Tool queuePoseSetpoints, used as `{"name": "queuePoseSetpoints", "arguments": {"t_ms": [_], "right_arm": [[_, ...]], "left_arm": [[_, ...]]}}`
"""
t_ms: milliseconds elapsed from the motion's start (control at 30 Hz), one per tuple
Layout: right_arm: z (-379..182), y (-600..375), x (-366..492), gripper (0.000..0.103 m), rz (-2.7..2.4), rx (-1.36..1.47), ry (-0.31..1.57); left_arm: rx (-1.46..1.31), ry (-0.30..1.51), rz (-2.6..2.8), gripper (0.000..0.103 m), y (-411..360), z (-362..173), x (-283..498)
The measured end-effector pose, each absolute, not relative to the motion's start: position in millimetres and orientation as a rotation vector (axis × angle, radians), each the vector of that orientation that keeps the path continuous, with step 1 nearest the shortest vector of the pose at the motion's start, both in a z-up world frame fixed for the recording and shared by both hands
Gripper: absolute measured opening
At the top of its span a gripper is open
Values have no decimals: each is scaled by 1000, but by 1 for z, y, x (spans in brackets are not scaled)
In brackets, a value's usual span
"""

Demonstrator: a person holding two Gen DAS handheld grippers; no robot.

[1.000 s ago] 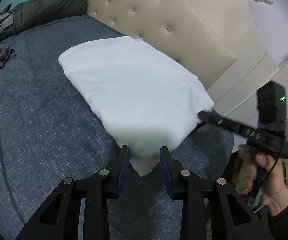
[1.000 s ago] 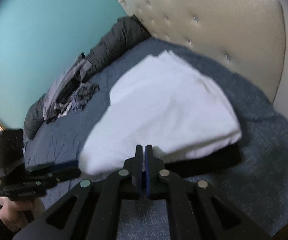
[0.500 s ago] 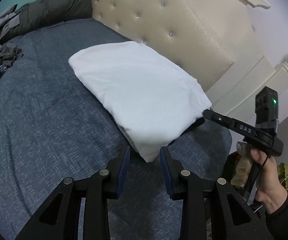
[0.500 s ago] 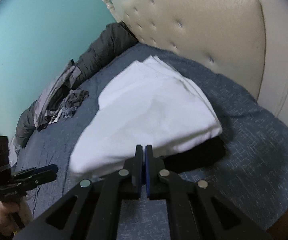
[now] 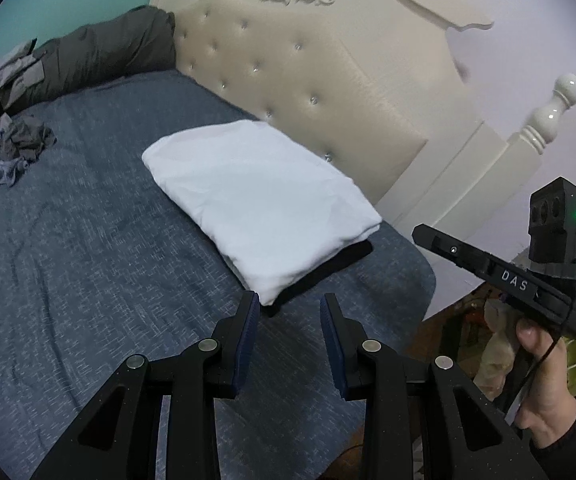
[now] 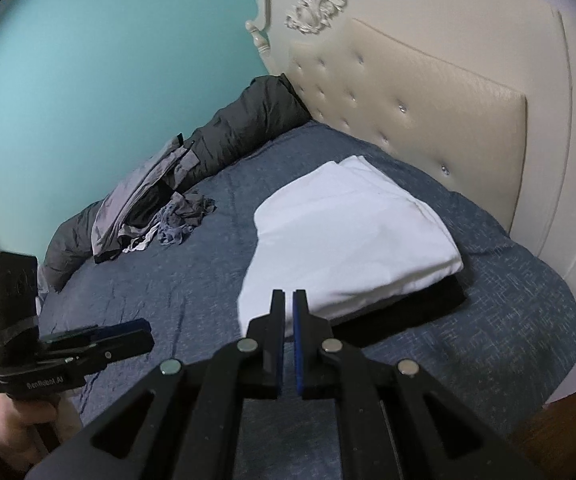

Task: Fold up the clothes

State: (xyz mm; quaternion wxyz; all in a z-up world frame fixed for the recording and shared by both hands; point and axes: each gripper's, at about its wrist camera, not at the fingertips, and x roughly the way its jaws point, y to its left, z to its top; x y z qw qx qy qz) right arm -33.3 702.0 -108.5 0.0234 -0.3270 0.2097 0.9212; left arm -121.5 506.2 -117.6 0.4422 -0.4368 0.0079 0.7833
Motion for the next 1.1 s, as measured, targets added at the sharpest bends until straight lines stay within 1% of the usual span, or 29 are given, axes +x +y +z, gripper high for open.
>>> {"name": "queuePoseSetpoints", "arguments": {"t_ms": [300,433,733,800,833,867,900,933,1033,1100], "right_arm": [[-80,667,-3,3,2855,-962,589],[-66,652,10,4,2843,-935,577],[-44,623,36,6,2839,-882,530],[-41,618,42,11,2837,-871,537],[-39,615,44,18,2839,-867,532],[-38,612,47,29,2840,-862,528],[-36,609,50,33,2841,-859,520],[-35,606,52,35,2841,-856,512],[-31,598,60,35,2836,-848,488],[-29,594,66,39,2824,-839,468]], "left_arm": [[-1015,8,1976,36,475,-83,-98],[-985,22,1998,40,461,-70,-88],[-921,57,2028,43,436,-45,-67],[-909,61,2032,45,430,-40,-63],[-903,63,2035,46,427,-37,-60],[-897,65,2037,47,425,-35,-58],[-892,68,2040,48,423,-32,-57],[-888,69,2040,49,420,-31,-55],[-873,74,2037,51,415,-27,-48],[-865,85,2042,52,412,-25,-44]]}}
